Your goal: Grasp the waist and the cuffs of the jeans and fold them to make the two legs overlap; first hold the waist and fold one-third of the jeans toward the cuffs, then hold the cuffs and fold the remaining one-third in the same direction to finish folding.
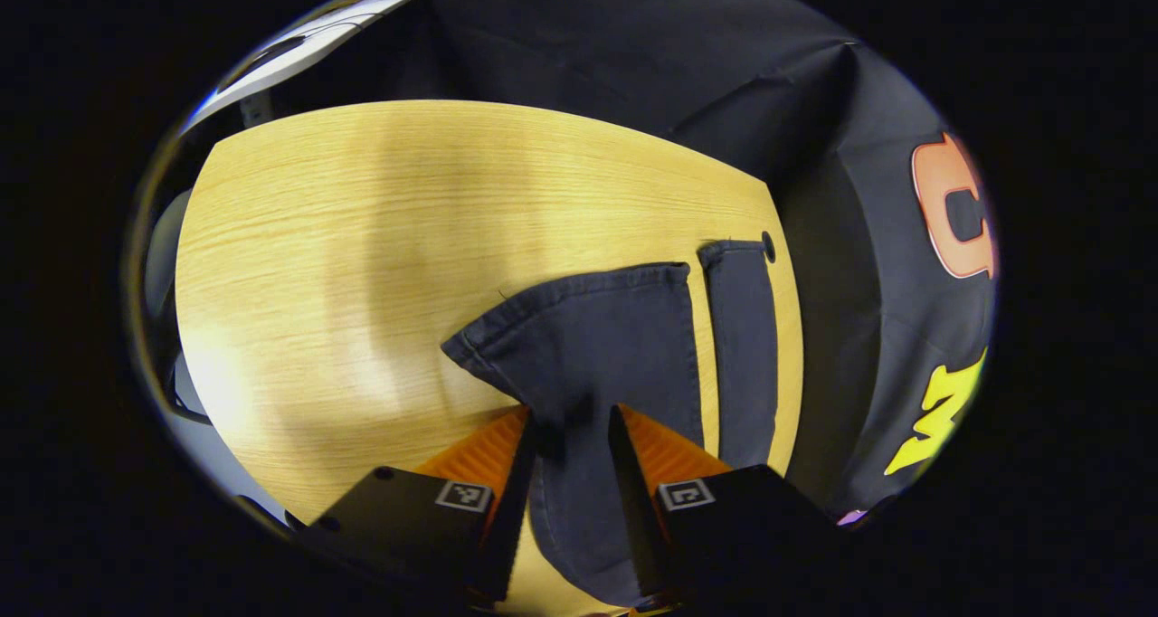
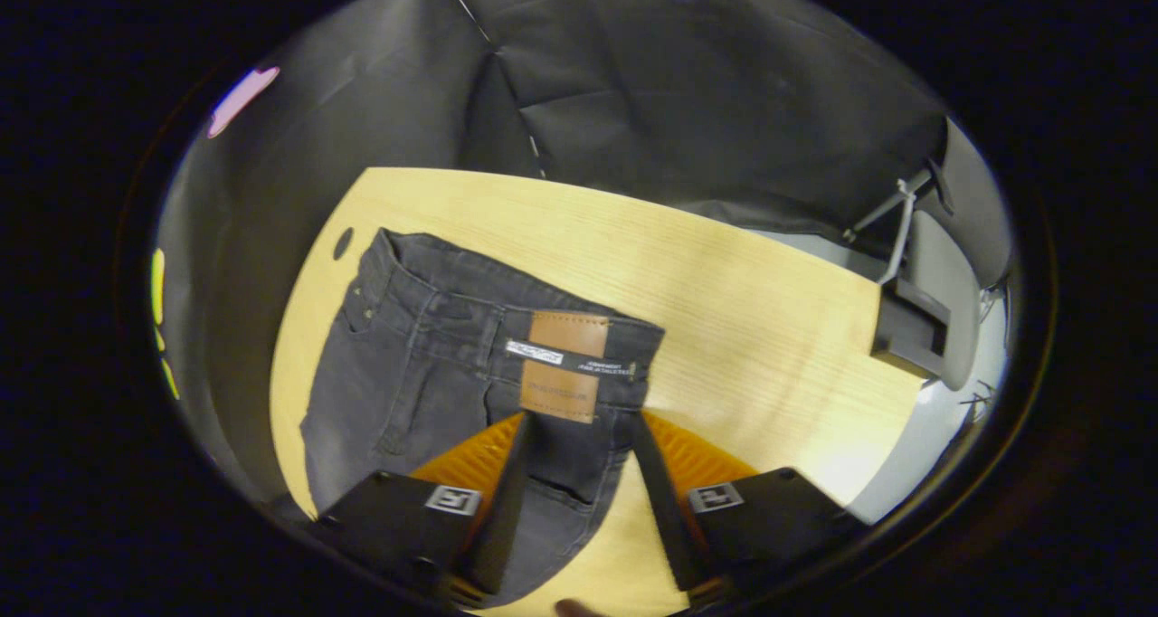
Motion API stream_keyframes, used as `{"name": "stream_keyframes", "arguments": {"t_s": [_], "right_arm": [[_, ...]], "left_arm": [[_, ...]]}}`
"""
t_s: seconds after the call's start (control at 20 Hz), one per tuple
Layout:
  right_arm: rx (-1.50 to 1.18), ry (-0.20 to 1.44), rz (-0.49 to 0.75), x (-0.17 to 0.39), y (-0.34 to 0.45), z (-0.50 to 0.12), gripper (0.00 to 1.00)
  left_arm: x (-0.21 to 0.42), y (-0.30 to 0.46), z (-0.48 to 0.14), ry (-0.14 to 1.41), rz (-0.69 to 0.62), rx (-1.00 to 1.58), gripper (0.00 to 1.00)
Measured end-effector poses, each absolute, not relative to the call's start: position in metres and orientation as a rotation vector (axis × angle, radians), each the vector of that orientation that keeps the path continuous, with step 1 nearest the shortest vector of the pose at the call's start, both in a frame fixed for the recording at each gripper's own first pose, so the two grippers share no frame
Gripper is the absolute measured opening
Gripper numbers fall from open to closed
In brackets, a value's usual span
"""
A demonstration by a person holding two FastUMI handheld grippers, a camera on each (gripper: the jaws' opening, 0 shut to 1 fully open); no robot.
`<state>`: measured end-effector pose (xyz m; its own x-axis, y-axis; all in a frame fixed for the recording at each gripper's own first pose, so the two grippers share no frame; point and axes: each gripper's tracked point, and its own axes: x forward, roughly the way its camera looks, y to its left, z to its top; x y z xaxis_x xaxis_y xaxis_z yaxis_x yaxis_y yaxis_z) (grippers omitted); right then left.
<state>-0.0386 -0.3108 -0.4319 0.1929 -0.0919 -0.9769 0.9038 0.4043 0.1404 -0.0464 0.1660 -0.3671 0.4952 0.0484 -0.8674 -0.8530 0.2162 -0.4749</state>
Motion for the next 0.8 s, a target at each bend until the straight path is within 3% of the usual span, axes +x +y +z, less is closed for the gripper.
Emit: {"name": "stream_keyframes", "arguments": {"t_s": [0.05,0.1,0.15,0.2,0.25,0.3,0.35,0.4,0.8], "right_arm": [[0.916,1.152,-0.874,-0.038,-0.31,-0.434,0.38],[0.933,1.156,-0.87,-0.038,-0.309,-0.436,0.22],[0.94,1.154,-0.873,-0.043,-0.309,-0.448,0.29],[0.984,1.14,-0.872,-0.042,-0.312,-0.429,0.14],[1.029,1.13,-0.857,-0.04,-0.313,-0.435,0.1],[1.074,1.12,-0.834,-0.039,-0.311,-0.434,0.17],[1.117,1.103,-0.826,-0.043,-0.312,-0.43,0.13],[1.162,1.091,-0.823,-0.039,-0.311,-0.434,0.01],[1.253,0.975,-0.699,-0.027,-0.313,-0.378,0.01]], "left_arm": [[-0.048,0.168,-0.37,0.857,0.755,-1.196,0.34],[-0.048,0.169,-0.369,0.849,0.747,-1.208,0.26],[-0.046,0.167,-0.368,0.848,0.735,-1.216,0.13],[-0.046,0.166,-0.368,0.846,0.725,-1.225,0.11],[-0.046,0.167,-0.368,0.847,0.715,-1.232,0.07],[-0.047,0.167,-0.369,0.851,0.707,-1.236,0.07],[-0.046,0.167,-0.367,0.853,0.696,-1.237,0.05],[-0.046,0.166,-0.363,0.852,0.68,-1.238,0.05],[-0.015,0.156,-0.299,0.804,0.527,-1.259,0.04]]}}
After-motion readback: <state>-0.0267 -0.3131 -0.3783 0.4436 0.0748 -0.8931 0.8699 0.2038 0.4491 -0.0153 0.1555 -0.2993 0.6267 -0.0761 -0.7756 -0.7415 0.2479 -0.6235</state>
